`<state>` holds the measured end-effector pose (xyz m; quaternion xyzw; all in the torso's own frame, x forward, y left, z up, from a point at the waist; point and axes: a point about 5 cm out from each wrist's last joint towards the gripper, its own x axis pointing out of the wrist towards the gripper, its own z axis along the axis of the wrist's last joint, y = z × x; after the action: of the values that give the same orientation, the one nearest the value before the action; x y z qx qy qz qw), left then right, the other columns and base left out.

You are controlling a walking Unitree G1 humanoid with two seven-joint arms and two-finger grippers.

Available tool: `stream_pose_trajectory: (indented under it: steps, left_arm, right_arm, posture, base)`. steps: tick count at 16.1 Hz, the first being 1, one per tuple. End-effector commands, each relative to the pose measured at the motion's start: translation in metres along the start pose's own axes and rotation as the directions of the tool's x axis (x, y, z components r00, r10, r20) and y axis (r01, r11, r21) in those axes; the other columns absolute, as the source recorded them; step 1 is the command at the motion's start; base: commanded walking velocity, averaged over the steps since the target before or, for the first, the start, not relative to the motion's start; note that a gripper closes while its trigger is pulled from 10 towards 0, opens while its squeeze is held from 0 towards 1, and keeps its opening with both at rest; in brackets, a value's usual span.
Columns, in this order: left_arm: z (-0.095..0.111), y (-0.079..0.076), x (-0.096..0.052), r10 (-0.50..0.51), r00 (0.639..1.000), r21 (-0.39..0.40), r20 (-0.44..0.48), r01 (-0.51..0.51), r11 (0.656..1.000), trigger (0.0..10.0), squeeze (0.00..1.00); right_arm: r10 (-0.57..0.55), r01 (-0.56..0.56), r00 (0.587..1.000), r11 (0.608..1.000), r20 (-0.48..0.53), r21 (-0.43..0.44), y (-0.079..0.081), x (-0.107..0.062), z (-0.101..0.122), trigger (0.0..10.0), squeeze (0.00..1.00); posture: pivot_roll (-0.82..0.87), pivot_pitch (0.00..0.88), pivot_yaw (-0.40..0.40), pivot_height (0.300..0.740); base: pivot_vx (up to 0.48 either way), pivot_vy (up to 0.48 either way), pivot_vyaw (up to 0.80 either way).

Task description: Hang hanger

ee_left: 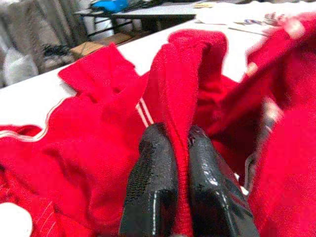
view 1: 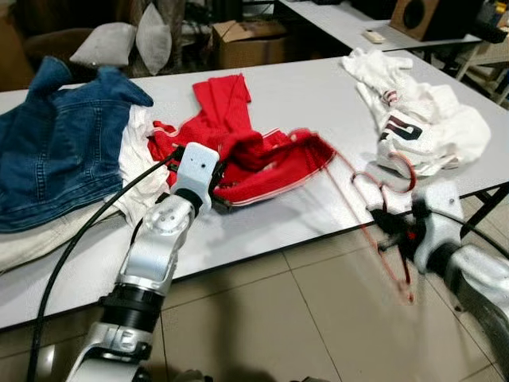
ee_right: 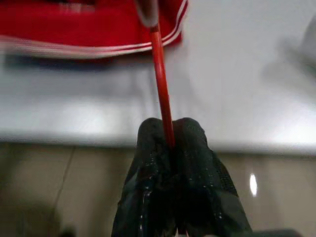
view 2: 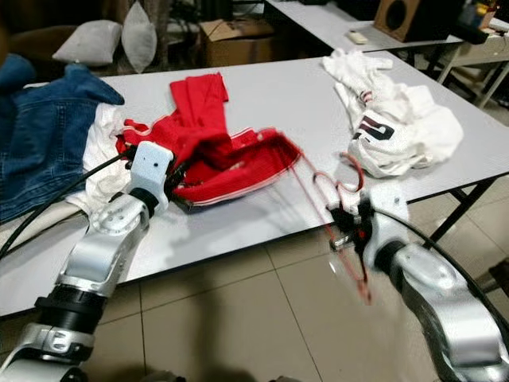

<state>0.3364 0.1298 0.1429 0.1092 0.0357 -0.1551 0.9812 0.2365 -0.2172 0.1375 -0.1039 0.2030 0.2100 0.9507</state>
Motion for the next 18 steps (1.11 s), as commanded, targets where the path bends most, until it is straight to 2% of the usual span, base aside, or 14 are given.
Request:
stream_pose_trajectory:
  steps: [1,2,3,5,6,8,10,12,14,15,16,18]
  left_arm:
    - [0.01,0.004,0.002,0.03,0.999,-0.001,0.02,-0.03,1.0,0.0,0.0]
    - [0.013,0.004,0.004,0.033,0.999,-0.007,0.033,-0.033,0.999,0.0,0.0]
    - [0.017,0.003,0.004,0.032,0.998,0.008,0.059,-0.032,0.999,0.0,0.0]
    - [0.024,0.003,0.004,0.012,0.993,0.037,0.121,-0.016,0.999,0.0,0.0]
    - [0.026,0.002,0.003,0.002,0.991,0.043,0.136,-0.008,0.999,0.0,0.0]
    - [0.03,-0.005,0.0,-0.073,0.981,0.112,0.181,0.054,0.992,0.0,0.0]
    - [0.029,-0.007,-0.003,-0.101,0.976,0.141,0.191,0.075,0.987,0.0,0.0]
    - [0.033,-0.007,-0.004,-0.107,0.969,0.147,0.223,0.075,0.986,0.0,0.0]
    - [0.037,-0.006,-0.004,-0.113,0.961,0.155,0.251,0.075,0.985,0.0,0.0]
    - [0.037,-0.006,-0.004,-0.114,0.961,0.164,0.252,0.074,0.984,0.0,0.0]
    - [0.038,-0.006,-0.004,-0.123,0.959,0.187,0.254,0.077,0.979,0.0,0.0]
    - [0.04,-0.005,-0.004,-0.139,0.957,0.222,0.256,0.082,0.972,0.0,0.0]
  right_arm:
    - [0.039,-0.038,0.998,0.999,-0.044,0.008,0.004,-0.001,-0.005,10.0,0.0]
    - [0.07,-0.068,0.996,0.997,-0.055,0.044,0.011,-0.003,-0.011,10.0,0.0]
    - [0.084,-0.08,0.996,0.99,-0.034,0.119,0.018,-0.003,-0.013,10.0,0.0]
    - [0.129,-0.13,0.991,0.97,0.02,0.206,0.027,-0.003,-0.009,10.0,0.0]
    - [0.133,-0.136,0.991,0.967,0.028,0.214,0.027,-0.003,-0.008,10.0,0.0]
    - [0.133,-0.165,0.984,0.925,0.116,0.342,0.027,0.002,-0.004,10.0,0.0]
    - [0.167,-0.235,0.97,0.84,0.178,0.49,0.029,0.005,-0.006,10.0,0.0]
    - [0.213,-0.297,0.954,0.755,0.21,0.585,0.034,0.005,-0.01,10.0,0.0]
    - [0.252,-0.327,0.944,0.643,0.212,0.693,0.044,0.008,-0.026,10.0,0.0]
    - [0.257,-0.328,0.943,0.616,0.21,0.716,0.048,0.009,-0.03,10.0,0.0]
    - [0.267,-0.328,0.941,0.568,0.208,0.755,0.053,0.01,-0.036,10.0,0.0]
    - [0.296,-0.33,0.935,0.515,0.197,0.791,0.061,0.009,-0.042,10.0,0.0]
  posture:
    - [-0.06,0.0,-0.017,0.74]
    - [-0.07,0.0,-0.006,0.74]
    - [-0.08,0.0,0.006,0.74]
    - [-0.08,0.0,0.009,0.74]
    - [-0.08,0.0,0.009,0.74]
    - [-0.07,0.0,0.008,0.74]
    - [-0.07,0.0,-0.001,0.74]
    - [-0.06,0.0,-0.01,0.74]
    - [-0.06,0.0,-0.011,0.74]
    - [-0.06,0.0,-0.008,0.74]
    - [-0.05,0.0,-0.003,0.74]
    - [-0.05,0.0,0.0,0.74]
  base:
    - [0.0,0.0,0.0]
    - [0.0,0.0,0.0]
    - [0.0,0.0,0.0]
    - [0.0,0.0,0.0]
    - [0.0,0.0,0.0]
    - [0.0,0.0,0.0]
    - [0.0,0.0,0.0]
    - [0.0,0.0,0.0]
    - [0.0,0.0,0.0]
    - [0.0,0.0,0.0]
    - [0.0,0.0,0.0]
    - [0.0,0.0,0.0]
